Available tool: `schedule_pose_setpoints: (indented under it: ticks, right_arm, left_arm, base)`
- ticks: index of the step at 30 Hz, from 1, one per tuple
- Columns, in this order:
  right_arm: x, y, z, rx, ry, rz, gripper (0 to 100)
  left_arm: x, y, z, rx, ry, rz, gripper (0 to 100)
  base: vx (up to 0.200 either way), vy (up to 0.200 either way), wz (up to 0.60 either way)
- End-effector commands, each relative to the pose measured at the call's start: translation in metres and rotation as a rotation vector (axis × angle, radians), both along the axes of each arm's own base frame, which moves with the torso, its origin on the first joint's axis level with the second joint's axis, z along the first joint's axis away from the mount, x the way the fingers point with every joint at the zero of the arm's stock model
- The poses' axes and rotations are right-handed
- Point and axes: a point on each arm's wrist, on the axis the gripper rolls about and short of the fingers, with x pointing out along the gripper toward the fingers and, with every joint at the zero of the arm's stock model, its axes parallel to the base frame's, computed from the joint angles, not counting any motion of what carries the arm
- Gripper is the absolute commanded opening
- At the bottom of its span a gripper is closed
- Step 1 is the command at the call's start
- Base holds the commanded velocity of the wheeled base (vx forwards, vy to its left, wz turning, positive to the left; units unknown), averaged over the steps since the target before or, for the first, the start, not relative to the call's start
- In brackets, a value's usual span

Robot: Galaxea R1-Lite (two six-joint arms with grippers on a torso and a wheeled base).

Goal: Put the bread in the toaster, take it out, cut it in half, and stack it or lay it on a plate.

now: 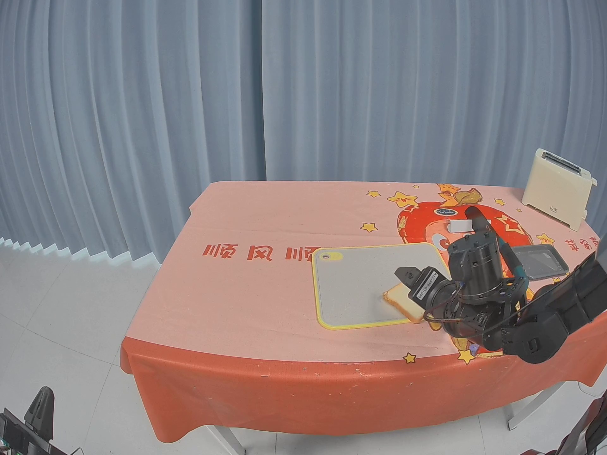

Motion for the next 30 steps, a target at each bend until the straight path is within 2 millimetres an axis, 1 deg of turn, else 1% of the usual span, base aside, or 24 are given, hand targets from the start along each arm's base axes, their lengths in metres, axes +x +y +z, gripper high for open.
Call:
schedule_pose_setpoints:
  ticks: [1, 4, 8, 12, 16, 21, 25, 26, 30]
  right_arm:
    - [-0.007, -0.001, 0.032, 0.023, -0.045, 0.045, 100]
    - [-0.018, 0.002, 0.038, -0.009, -0.047, 0.103, 100]
    - [-0.023, -0.001, 0.049, -0.036, -0.057, 0.123, 100]
    - [-0.028, -0.004, 0.047, -0.079, -0.040, 0.145, 100]
    - [-0.033, -0.008, 0.060, -0.060, -0.072, 0.159, 100]
    - [-0.041, -0.014, 0.058, -0.078, 0.010, 0.190, 100]
    - [-0.043, -0.015, 0.053, -0.086, 0.039, 0.198, 100]
    - [-0.044, -0.015, 0.047, -0.090, 0.064, 0.202, 100]
    - [-0.041, -0.010, 0.039, -0.096, 0.093, 0.208, 100]
  left_arm:
    - [0.000, 0.000, -0.005, 0.000, 0.001, 0.000, 0]
    - [0.000, 0.000, -0.005, 0.000, 0.001, 0.000, 0]
    - [0.000, 0.000, -0.005, 0.000, 0.000, 0.000, 0]
    - [0.000, 0.000, -0.005, 0.000, 0.001, 0.000, 0]
    - [0.000, 0.000, -0.005, 0.000, 0.001, 0.000, 0]
    - [0.000, 0.000, -0.005, 0.000, 0.000, 0.000, 0]
    - [0.000, 0.000, -0.005, 0.000, 0.001, -0.001, 0]
    - [0.000, 0.000, -0.005, 0.000, 0.001, -0.001, 0]
    - [0.000, 0.000, -0.005, 0.000, 0.000, 0.000, 0]
  base:
    - [0.000, 0.000, 0.00]
    - [0.000, 0.000, 0.00]
    - [0.000, 0.000, 0.00]
    - [0.000, 0.000, 0.00]
    - [0.000, 0.000, 0.00]
    - [0.000, 0.000, 0.00]
    - [0.000, 0.000, 0.00]
    - [0.000, 0.000, 0.00]
    - [0.000, 0.000, 0.00]
